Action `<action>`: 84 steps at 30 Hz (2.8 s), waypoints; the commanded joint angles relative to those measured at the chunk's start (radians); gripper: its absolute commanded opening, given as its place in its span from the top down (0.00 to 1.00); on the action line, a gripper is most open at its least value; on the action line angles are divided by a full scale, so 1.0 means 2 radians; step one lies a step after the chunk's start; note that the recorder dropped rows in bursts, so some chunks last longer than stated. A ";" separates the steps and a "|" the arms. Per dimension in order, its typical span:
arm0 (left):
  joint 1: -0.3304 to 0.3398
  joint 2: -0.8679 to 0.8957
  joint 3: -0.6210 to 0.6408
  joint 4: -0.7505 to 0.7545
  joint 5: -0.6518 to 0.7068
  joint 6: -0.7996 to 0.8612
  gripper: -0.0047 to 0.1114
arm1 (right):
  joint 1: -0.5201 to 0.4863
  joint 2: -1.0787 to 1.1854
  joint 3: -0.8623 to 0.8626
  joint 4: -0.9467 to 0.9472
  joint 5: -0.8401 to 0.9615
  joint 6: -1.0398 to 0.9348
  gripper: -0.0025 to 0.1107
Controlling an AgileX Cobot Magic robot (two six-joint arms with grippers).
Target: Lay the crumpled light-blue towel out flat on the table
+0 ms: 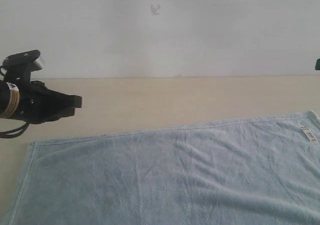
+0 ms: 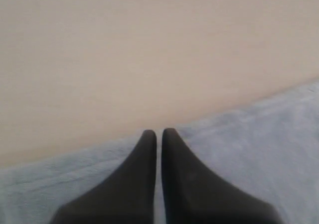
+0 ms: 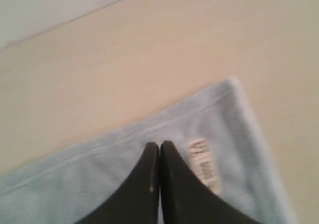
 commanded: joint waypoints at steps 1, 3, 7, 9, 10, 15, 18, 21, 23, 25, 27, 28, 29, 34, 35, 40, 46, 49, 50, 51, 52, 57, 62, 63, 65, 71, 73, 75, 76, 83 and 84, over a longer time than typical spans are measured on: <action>0.036 0.017 -0.007 0.003 0.114 0.030 0.93 | -0.001 0.046 -0.058 -0.425 -0.040 0.291 0.98; 0.045 0.017 0.003 0.003 0.171 0.065 0.93 | -0.001 0.071 -0.080 -0.670 0.007 0.483 0.98; 0.042 0.018 0.044 -0.064 0.302 0.174 0.93 | -0.003 0.108 -0.103 -0.949 0.193 0.698 0.98; 0.042 0.018 0.054 -0.162 0.327 0.253 0.93 | -0.007 0.102 -0.103 -0.924 0.175 0.712 0.98; 0.042 0.018 0.055 -0.227 0.334 0.312 0.93 | -0.006 0.095 -0.101 -0.887 0.153 0.680 0.98; 0.023 0.021 0.018 -0.615 0.396 0.741 0.93 | 0.013 0.072 -0.101 -0.715 0.127 0.534 0.98; 0.007 0.022 -0.028 -0.801 0.433 0.899 0.93 | 0.027 0.072 -0.101 -0.662 0.135 0.487 0.98; 0.001 0.024 -0.040 -0.872 0.409 0.971 0.93 | 0.030 0.072 -0.101 -0.586 0.106 0.430 0.98; 0.003 0.031 -0.037 -0.869 0.381 0.968 0.93 | 0.028 0.076 -0.101 -0.515 0.091 0.390 0.98; 0.011 0.046 -0.037 -0.854 0.337 0.960 0.93 | 0.028 0.092 -0.111 -0.448 0.102 0.337 0.98; 0.020 0.063 -0.037 -0.860 0.287 0.960 0.93 | 0.028 0.116 -0.128 -0.397 0.118 0.279 0.98; 0.025 0.070 -0.039 -0.865 0.271 0.960 0.93 | 0.028 0.127 -0.138 -0.378 0.119 0.261 0.98; 0.029 0.076 -0.039 -0.877 0.257 0.960 0.93 | 0.028 0.135 -0.148 -0.368 0.113 0.255 0.98; 0.034 0.106 -0.058 -0.891 0.245 0.960 0.93 | 0.028 0.174 -0.187 -0.360 0.103 0.256 0.98; 0.034 0.111 -0.058 -0.891 0.245 0.963 0.93 | 0.028 0.183 -0.192 -0.359 0.104 0.255 0.98; 0.033 0.130 -0.058 -0.891 0.234 0.970 0.93 | 0.028 0.234 -0.196 -0.357 0.096 0.231 0.98; 0.033 0.172 -0.101 -0.887 0.236 0.970 0.93 | 0.028 0.255 -0.196 -0.356 0.060 0.230 0.98; 0.033 0.203 -0.139 -0.885 0.244 0.971 0.93 | 0.028 0.269 -0.196 -0.356 0.044 0.227 0.98; 0.033 0.206 -0.148 -0.885 0.242 0.971 0.93 | 0.028 0.271 -0.196 -0.356 0.035 0.227 0.98; 0.033 0.209 -0.158 -0.885 0.242 0.971 0.93 | 0.028 0.273 -0.196 -0.356 0.029 0.227 0.98; 0.034 0.211 -0.168 -0.883 0.242 0.971 0.93 | 0.028 0.274 -0.196 -0.356 0.020 0.227 0.98; 0.055 0.247 -0.249 -0.861 0.268 0.972 0.93 | 0.028 0.314 -0.219 -0.358 -0.016 0.227 0.98; 0.070 0.278 -0.301 -0.848 0.275 0.972 0.93 | 0.028 0.351 -0.272 -0.358 -0.019 0.226 0.98; 0.073 0.283 -0.313 -0.848 0.275 0.972 0.93 | 0.028 0.357 -0.281 -0.358 -0.020 0.226 0.98; 0.073 0.295 -0.334 -0.848 0.275 0.972 0.93 | 0.028 0.365 -0.298 -0.358 -0.021 0.227 0.98; 0.073 0.311 -0.385 -0.845 0.284 0.973 0.93 | 0.028 0.376 -0.332 -0.357 -0.019 0.227 0.98; 0.073 0.299 -0.395 -0.849 0.288 0.973 0.93 | 0.028 0.365 -0.334 -0.357 -0.007 0.225 0.98; 0.072 0.277 -0.396 -0.869 0.296 0.973 0.93 | 0.028 0.352 -0.334 -0.356 0.003 0.222 0.98; 0.070 0.266 -0.396 -0.880 0.310 0.973 0.93 | 0.028 0.344 -0.334 -0.356 0.007 0.222 0.98; 0.036 0.227 -0.349 -0.904 0.390 1.041 0.93 | 0.028 0.308 -0.334 -0.338 0.081 0.232 0.98; 0.028 0.224 -0.334 -0.918 0.381 1.052 0.93 | 0.028 0.304 -0.334 -0.338 0.092 0.227 0.98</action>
